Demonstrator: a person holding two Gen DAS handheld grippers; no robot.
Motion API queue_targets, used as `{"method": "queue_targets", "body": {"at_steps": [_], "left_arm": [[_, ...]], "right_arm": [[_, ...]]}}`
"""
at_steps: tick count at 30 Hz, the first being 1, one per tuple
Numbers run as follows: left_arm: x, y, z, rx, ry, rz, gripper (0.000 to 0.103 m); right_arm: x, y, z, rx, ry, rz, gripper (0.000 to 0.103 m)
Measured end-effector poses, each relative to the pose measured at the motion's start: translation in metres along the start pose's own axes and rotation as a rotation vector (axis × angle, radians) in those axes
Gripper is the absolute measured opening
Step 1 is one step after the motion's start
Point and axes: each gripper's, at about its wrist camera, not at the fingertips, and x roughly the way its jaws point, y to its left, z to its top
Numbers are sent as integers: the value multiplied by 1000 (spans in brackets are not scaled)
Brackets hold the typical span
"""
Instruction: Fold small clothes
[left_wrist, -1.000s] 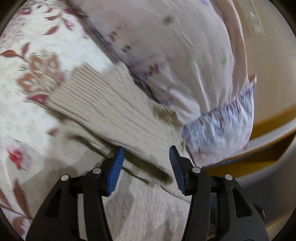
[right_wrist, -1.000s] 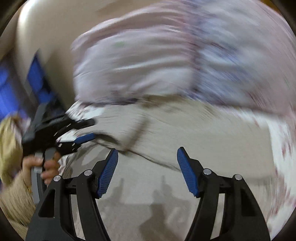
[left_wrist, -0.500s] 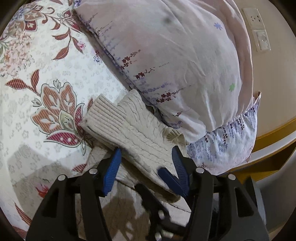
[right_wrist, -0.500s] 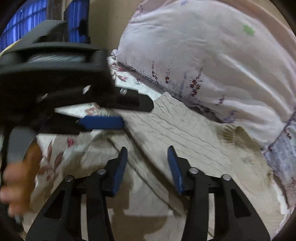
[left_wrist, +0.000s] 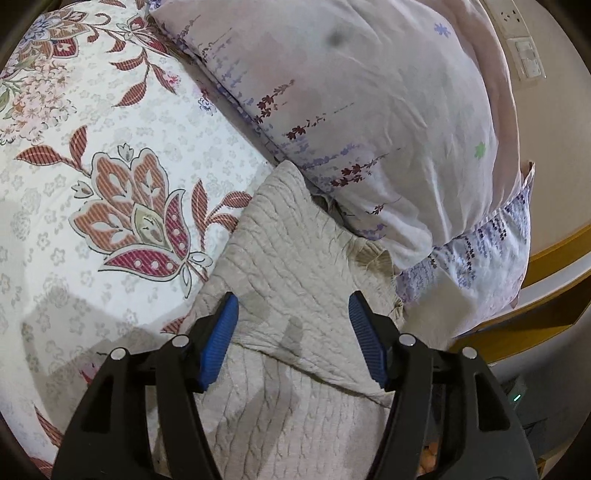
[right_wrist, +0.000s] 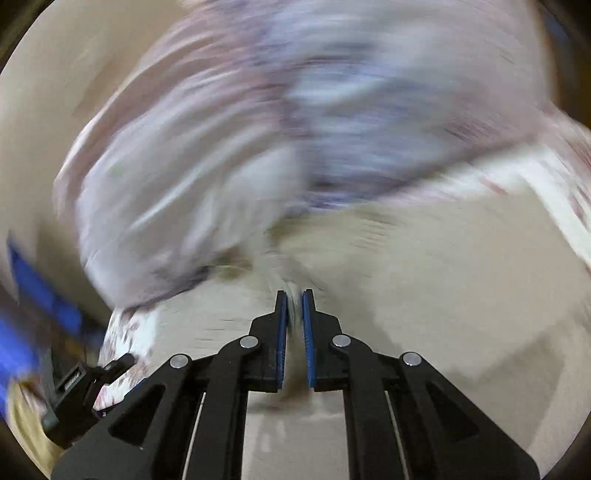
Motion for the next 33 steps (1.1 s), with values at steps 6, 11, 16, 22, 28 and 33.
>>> {"method": "queue_targets", "body": {"at_steps": [6, 11, 16, 22, 28, 33], "left_arm": [[2, -1, -1, 19, -3, 0, 64], [2, 0, -1, 18, 1, -6, 64], [2, -1, -2, 31, 3, 0, 66], [0, -4, -3, 57, 15, -2, 66], [2, -13, -9, 105, 39, -2, 66], [-22, -19, -21, 190, 53, -42, 66]], "right_arm": [[-10, -69, 1, 200, 138, 81, 59], [4, -98, 16, 352, 142, 105, 55], [15, -111, 23, 366, 136, 58, 11], [-27, -88, 39, 139, -59, 54, 7], [7, -102, 31, 112, 86, -160, 8], [-17, -101, 28, 117, 84, -120, 48]]}}
